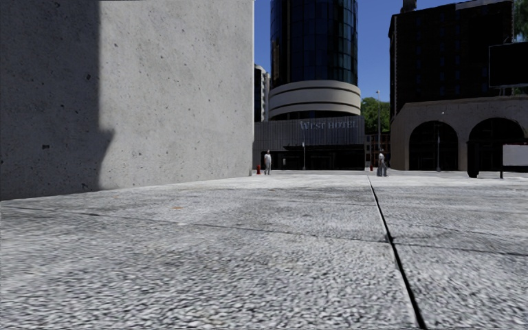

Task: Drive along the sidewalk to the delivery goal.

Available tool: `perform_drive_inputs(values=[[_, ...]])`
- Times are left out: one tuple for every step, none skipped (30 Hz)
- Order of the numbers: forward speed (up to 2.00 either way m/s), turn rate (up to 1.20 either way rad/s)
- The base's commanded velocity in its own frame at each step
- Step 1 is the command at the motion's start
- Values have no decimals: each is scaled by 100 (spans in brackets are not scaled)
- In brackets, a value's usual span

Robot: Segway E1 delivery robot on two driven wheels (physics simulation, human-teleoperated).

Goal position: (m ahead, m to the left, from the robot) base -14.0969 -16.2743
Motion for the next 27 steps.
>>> perform_drive_inputs(values=[[127, -61], [127, -61], [127, -61], [127, -61], [127, -61], [127, -61], [127, -61], [127, -61], [127, -61], [127, -61], [127, -61], [128, -61], [129, -61], [130, -61], [130, -61], [132, -61], [134, -61], [136, -61], [136, -61], [136, -62], [136, -62], [136, -62], [137, -62], [137, -62], [137, -62], [137, -62], [137, -62]])
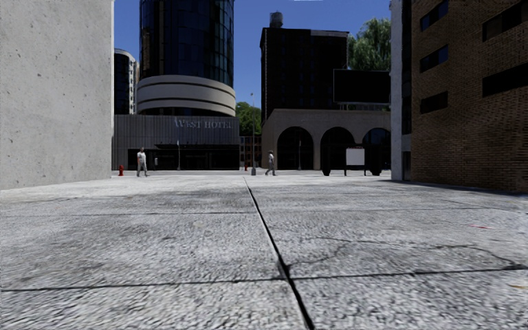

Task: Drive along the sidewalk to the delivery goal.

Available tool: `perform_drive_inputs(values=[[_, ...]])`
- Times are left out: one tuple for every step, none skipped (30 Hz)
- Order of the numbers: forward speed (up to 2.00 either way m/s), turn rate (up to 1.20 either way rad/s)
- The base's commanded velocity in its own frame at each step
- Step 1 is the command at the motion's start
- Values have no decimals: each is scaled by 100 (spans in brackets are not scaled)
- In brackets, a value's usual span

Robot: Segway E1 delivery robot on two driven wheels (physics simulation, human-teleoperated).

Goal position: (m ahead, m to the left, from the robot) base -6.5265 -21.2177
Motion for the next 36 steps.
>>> perform_drive_inputs(values=[[137, -62], [137, -62], [137, -62], [137, -62], [137, -66], [137, -66], [137, -71], [137, -73], [137, -73], [137, -73], [137, -73], [138, -73], [139, -73], [139, -73], [143, -73], [146, -73], [146, -73], [147, -73], [147, -73], [147, -73], [147, -73], [147, -73], [147, -73], [147, -73], [147, -73], [147, -73], [147, -73], [148, -73], [149, -73], [150, -73], [151, -73], [151, -73], [152, -73], [153, -73], [153, -73], [153, -73]])
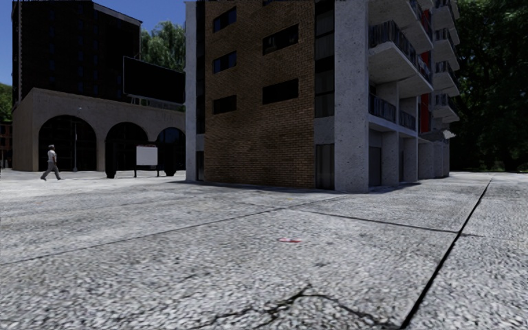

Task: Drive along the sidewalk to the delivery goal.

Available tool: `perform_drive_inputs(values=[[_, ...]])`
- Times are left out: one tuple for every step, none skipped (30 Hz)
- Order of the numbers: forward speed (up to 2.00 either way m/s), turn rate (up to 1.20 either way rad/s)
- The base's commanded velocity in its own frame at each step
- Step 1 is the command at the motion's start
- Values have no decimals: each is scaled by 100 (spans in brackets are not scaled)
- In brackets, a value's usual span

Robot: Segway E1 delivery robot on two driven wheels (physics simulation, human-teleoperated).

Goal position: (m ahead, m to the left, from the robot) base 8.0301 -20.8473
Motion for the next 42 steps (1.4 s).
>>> perform_drive_inputs(values=[[154, -73], [154, -73], [154, -73], [154, -73], [154, -73], [154, -73], [154, -73], [154, -73], [154, -73], [154, -73], [154, -73], [154, -73], [154, -73], [154, -73], [154, -73], [154, -73], [154, -73], [154, -73], [154, -73], [154, -73], [154, -73], [154, -73], [154, -73], [154, -73], [154, -73], [154, -73], [154, -73], [154, -73], [154, -73], [154, -73], [154, -73], [154, -73], [154, -73], [154, -73], [154, -73], [154, -73], [154, -73], [154, -73], [154, -73], [154, -73], [154, -73], [154, -73]])
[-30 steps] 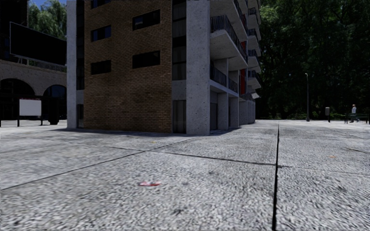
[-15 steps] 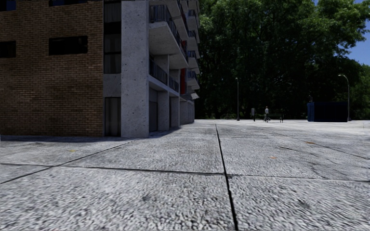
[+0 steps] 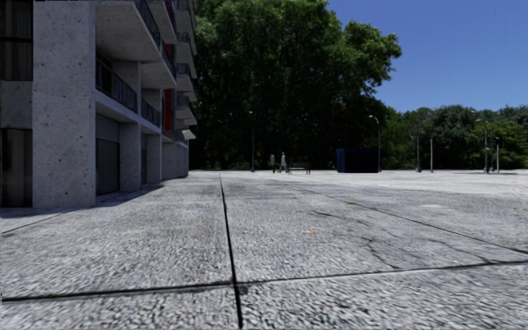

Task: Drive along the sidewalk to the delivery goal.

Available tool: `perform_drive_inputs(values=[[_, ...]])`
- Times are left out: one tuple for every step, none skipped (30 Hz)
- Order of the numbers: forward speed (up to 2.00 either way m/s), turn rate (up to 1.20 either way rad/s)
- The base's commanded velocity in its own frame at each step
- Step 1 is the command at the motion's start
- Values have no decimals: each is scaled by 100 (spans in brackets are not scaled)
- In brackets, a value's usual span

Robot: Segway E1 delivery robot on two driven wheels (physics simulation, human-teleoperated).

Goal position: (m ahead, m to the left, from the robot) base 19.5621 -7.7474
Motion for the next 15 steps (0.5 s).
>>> perform_drive_inputs(values=[[154, -73], [154, -73], [155, -73], [155, -73], [155, -73], [155, -73], [156, -73], [156, -73], [156, -73], [156, -73], [156, -73], [156, -73], [157, -73], [157, -73], [157, -73]])
